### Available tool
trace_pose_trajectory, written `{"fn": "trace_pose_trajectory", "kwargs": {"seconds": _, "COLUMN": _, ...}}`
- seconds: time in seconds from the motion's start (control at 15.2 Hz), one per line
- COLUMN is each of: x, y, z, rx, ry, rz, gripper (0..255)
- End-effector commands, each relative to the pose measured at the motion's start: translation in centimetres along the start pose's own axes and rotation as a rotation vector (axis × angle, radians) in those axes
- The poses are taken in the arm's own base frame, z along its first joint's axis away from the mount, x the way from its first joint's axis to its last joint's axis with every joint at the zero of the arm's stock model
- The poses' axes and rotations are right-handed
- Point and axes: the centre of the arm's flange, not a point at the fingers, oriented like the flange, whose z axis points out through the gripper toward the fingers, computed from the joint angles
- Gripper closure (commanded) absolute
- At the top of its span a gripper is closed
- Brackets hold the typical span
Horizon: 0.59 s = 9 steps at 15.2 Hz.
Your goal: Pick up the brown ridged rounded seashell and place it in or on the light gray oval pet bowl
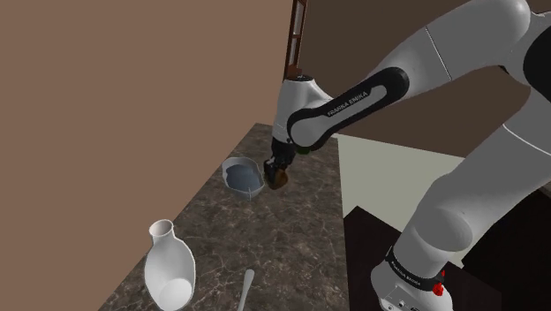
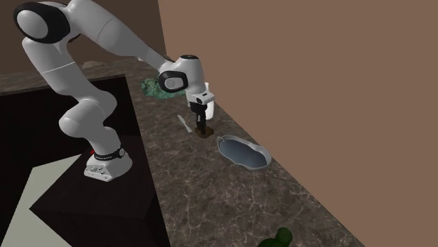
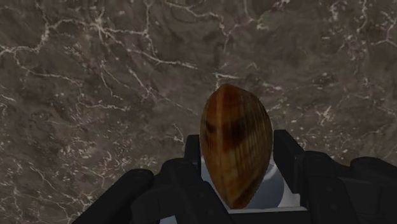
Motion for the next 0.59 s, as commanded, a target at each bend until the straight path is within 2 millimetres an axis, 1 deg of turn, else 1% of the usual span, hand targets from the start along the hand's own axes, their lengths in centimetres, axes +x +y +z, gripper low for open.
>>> {"fn": "trace_pose_trajectory", "kwargs": {"seconds": 0.0, "x": 0.2, "y": 0.0, "z": -1.0, "rx": 0.000, "ry": 0.000, "rz": 0.000, "gripper": 255}}
{"fn": "trace_pose_trajectory", "kwargs": {"seconds": 0.2, "x": 0.4, "y": 0.1, "z": -2.6, "rx": 0.000, "ry": 0.000, "rz": 0.000, "gripper": 255}}
{"fn": "trace_pose_trajectory", "kwargs": {"seconds": 0.26, "x": 0.4, "y": 0.1, "z": -2.7, "rx": 0.000, "ry": 0.000, "rz": 0.000, "gripper": 255}}
{"fn": "trace_pose_trajectory", "kwargs": {"seconds": 0.53, "x": 5.6, "y": 0.6, "z": -2.3, "rx": 0.000, "ry": 0.000, "rz": 0.000, "gripper": 255}}
